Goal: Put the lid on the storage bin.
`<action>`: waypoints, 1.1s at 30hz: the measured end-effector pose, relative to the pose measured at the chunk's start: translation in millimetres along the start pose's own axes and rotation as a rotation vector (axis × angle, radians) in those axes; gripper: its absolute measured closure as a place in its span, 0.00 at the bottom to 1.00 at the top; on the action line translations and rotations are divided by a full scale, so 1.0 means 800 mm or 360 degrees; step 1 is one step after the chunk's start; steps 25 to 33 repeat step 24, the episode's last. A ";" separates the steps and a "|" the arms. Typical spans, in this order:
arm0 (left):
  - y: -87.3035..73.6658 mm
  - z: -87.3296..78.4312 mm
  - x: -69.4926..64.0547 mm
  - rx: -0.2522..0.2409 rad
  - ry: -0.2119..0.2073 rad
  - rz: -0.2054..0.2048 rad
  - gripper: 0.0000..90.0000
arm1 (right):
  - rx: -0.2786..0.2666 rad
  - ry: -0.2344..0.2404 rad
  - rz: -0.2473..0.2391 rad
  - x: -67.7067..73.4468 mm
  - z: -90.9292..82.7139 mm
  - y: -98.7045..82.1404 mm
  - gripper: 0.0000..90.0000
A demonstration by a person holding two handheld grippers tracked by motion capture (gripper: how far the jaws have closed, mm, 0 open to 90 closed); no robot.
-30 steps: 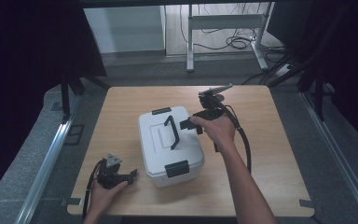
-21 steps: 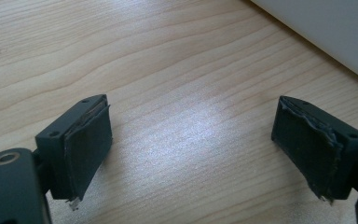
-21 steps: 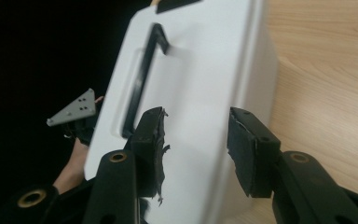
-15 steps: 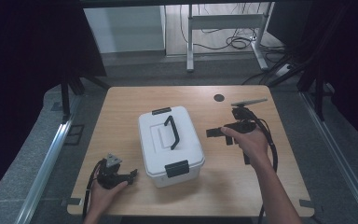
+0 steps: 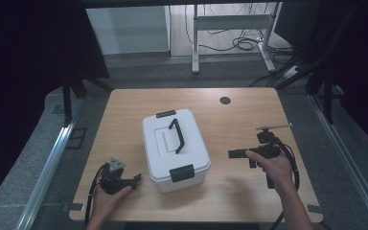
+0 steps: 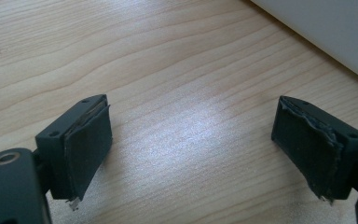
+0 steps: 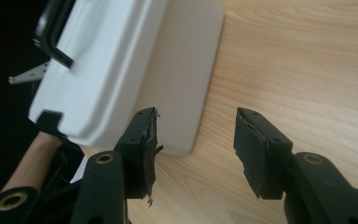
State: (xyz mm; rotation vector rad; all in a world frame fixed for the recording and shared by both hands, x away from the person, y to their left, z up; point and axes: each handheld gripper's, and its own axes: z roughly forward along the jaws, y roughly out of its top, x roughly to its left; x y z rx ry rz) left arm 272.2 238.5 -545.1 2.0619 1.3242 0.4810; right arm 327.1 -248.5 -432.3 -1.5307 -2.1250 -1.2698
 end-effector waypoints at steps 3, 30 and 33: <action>0.000 0.000 0.000 0.0000 0.0000 0.0001 0.13 | -0.0009 -0.0023 -0.0004 -0.012 -0.002 -0.013 0.54; 0.000 0.000 0.000 0.0002 0.0002 -0.0002 0.13 | -0.0036 -0.0033 0.0058 -0.052 -0.008 -0.039 0.53; 0.000 0.000 0.000 0.0002 0.0002 -0.0002 0.13 | -0.0036 -0.0033 0.0058 -0.052 -0.008 -0.039 0.53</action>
